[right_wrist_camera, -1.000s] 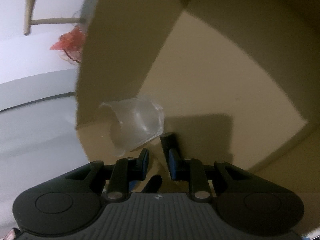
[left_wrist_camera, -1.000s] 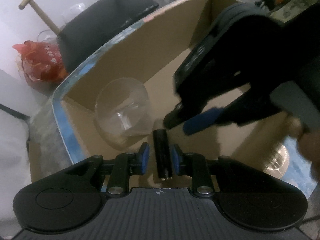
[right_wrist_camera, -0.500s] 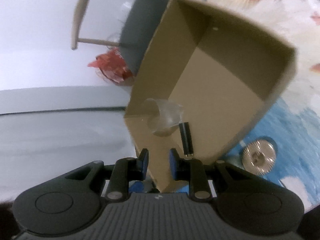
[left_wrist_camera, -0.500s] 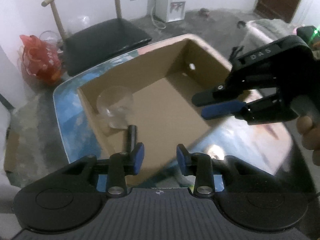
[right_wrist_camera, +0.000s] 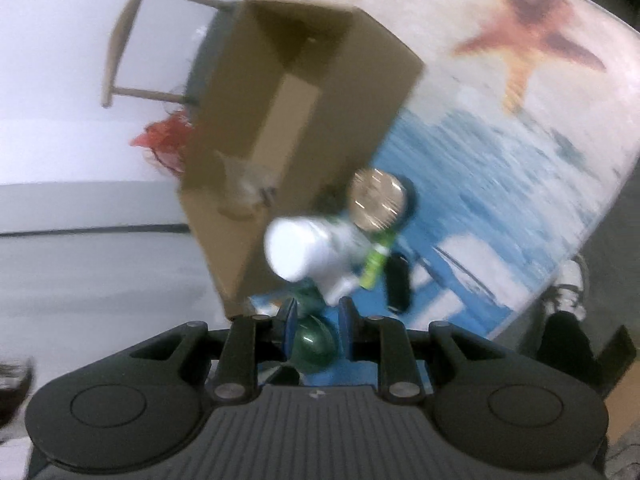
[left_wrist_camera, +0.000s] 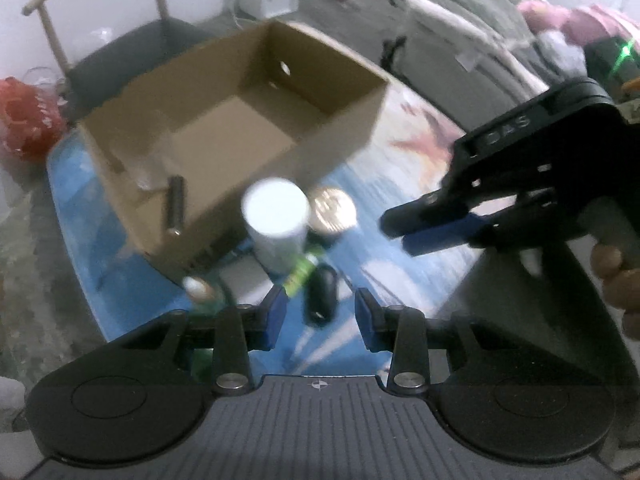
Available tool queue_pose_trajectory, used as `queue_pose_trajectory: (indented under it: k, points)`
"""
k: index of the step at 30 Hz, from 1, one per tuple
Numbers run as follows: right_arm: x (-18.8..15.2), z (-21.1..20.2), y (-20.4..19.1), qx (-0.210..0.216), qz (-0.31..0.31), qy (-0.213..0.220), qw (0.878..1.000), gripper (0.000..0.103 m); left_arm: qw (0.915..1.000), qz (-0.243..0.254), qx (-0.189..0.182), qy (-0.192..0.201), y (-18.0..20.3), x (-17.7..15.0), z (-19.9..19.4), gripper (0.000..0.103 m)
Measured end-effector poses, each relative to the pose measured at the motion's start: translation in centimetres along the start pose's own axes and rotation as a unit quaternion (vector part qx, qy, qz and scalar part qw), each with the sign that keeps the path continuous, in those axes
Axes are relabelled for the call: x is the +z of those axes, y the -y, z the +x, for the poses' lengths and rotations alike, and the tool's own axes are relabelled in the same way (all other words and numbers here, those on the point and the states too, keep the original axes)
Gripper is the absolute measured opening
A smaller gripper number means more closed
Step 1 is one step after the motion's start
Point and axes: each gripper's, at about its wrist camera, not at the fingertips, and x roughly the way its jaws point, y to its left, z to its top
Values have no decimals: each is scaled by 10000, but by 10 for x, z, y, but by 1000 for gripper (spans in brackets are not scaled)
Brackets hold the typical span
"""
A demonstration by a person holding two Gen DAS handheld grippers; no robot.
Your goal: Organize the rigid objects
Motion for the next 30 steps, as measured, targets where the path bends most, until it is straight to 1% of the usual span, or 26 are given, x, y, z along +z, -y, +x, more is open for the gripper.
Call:
queue_pose_trajectory:
  k: [2, 3, 5, 7, 10, 15, 21, 24, 25, 27, 30]
  points:
    - [-7, 8, 5, -188, -133, -13, 9997, 25, 9999, 103, 37, -123, 7, -9, 17, 37]
    - [-9, 12, 6, -310, -361, -157, 9987, 25, 9997, 158, 91, -177, 10, -14, 27, 37]
    - [-8, 23, 9, -499, -534, -163, 9972, 25, 9987, 316, 261, -296, 16, -23, 51, 37]
    - [-5, 33, 10, -583, -629, -185, 9961, 25, 9979, 373, 414, -331, 18, -28, 67, 37]
    - [3, 55, 13, -766, -813, -277, 9934, 25, 9976, 215, 548, -369, 14, -31, 89, 37]
    - [17, 93, 9, -817, -1013, -668, 9892, 25, 9962, 49, 789, -377, 7, -28, 113, 37]
    - [22, 118, 0, -1045, -1318, -1012, 9805, 25, 9969, -56, 716, -313, 2, -21, 125, 35]
    - [25, 120, 1, -1057, -1360, -1055, 9794, 25, 9978, -57, 602, -288, 3, -17, 130, 33]
    - [27, 119, 2, -1102, -1355, -1069, 9788, 24, 9979, -32, 576, -285, 4, -16, 132, 32]
    - [29, 118, 7, -1197, -1285, -1091, 9784, 24, 9977, 75, 602, -286, 9, -14, 135, 31]
    - [30, 111, 21, -1300, -1105, -1095, 9792, 25, 9981, 183, 531, -264, 15, -13, 138, 31]
